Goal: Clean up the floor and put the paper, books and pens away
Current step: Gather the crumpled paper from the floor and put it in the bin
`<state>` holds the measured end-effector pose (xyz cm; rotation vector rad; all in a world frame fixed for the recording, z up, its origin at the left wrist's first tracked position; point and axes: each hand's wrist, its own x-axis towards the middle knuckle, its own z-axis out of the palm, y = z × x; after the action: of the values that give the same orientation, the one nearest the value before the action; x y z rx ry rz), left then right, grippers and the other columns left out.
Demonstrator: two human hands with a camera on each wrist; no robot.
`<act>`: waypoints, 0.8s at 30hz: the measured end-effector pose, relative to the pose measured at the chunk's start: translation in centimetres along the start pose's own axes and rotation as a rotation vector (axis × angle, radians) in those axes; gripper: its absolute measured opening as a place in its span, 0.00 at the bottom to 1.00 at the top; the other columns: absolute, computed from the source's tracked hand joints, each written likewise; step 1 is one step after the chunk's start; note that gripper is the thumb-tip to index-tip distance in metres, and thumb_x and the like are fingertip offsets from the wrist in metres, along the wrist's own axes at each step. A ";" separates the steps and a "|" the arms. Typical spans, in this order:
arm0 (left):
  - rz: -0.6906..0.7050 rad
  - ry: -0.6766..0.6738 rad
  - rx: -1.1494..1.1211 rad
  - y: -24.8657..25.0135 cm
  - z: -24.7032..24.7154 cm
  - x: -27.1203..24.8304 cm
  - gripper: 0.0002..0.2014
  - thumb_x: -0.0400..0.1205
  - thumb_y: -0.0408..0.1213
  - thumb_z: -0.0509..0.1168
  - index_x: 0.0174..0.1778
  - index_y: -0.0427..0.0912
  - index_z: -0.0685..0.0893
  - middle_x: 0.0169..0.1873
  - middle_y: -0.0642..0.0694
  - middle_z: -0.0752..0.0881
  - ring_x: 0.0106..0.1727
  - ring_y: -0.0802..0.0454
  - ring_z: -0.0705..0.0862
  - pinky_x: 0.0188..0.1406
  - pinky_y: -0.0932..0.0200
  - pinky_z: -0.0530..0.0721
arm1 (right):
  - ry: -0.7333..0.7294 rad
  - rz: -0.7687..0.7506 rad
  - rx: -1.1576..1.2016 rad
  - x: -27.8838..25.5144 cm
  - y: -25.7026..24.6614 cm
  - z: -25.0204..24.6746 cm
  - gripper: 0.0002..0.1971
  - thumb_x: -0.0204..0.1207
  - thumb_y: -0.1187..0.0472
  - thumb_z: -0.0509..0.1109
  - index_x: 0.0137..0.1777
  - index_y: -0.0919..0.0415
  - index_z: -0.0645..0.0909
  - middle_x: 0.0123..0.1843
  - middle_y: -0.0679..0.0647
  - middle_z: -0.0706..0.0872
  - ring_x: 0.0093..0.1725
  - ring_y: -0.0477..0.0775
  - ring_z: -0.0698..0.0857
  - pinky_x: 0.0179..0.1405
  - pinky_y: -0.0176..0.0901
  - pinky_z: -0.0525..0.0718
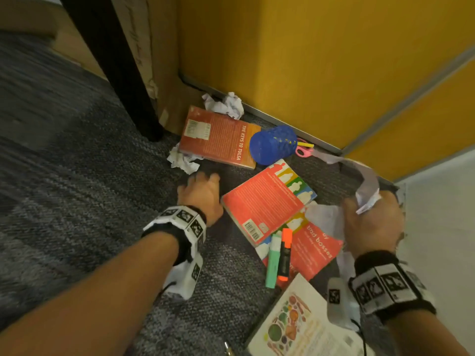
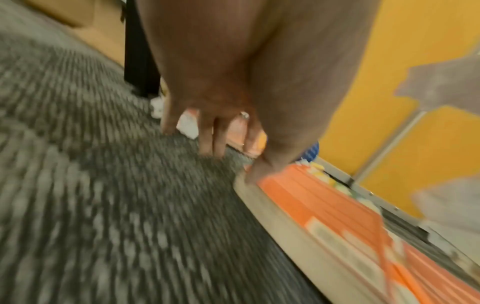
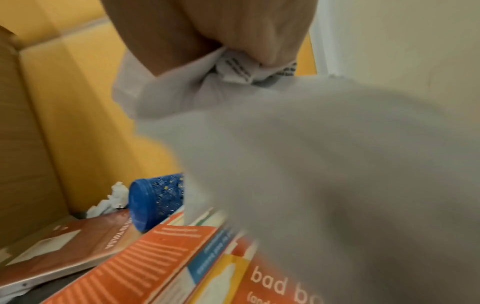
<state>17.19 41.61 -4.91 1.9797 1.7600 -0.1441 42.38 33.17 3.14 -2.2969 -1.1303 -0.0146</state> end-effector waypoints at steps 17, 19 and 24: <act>-0.241 0.068 -0.353 -7.1 -1.5 12.1 0.34 0.76 0.56 0.71 0.74 0.46 0.69 0.75 0.37 0.61 0.74 0.31 0.62 0.75 0.39 0.66 | -0.474 -0.333 -0.061 0.7 -9.8 11.0 0.12 0.70 0.55 0.75 0.48 0.59 0.78 0.43 0.55 0.84 0.47 0.64 0.84 0.44 0.50 0.77; -0.192 0.055 -0.371 -7.5 -0.5 12.5 0.28 0.76 0.57 0.69 0.69 0.48 0.75 0.72 0.38 0.64 0.71 0.32 0.65 0.75 0.36 0.65 | -0.513 -0.437 -0.023 2.4 -12.0 13.2 0.21 0.68 0.56 0.76 0.61 0.54 0.76 0.53 0.54 0.85 0.54 0.62 0.84 0.51 0.51 0.80; -0.081 -0.076 -0.574 -8.5 -0.2 12.7 0.19 0.73 0.50 0.68 0.59 0.50 0.86 0.68 0.43 0.74 0.72 0.35 0.68 0.74 0.38 0.67 | -0.750 -0.534 -0.258 7.5 -17.5 19.5 0.47 0.69 0.52 0.78 0.82 0.42 0.53 0.76 0.62 0.65 0.64 0.70 0.81 0.62 0.60 0.82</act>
<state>11.07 53.73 -12.05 1.4713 1.6036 0.2344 29.88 56.70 -2.67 -2.1827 -2.2057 0.5654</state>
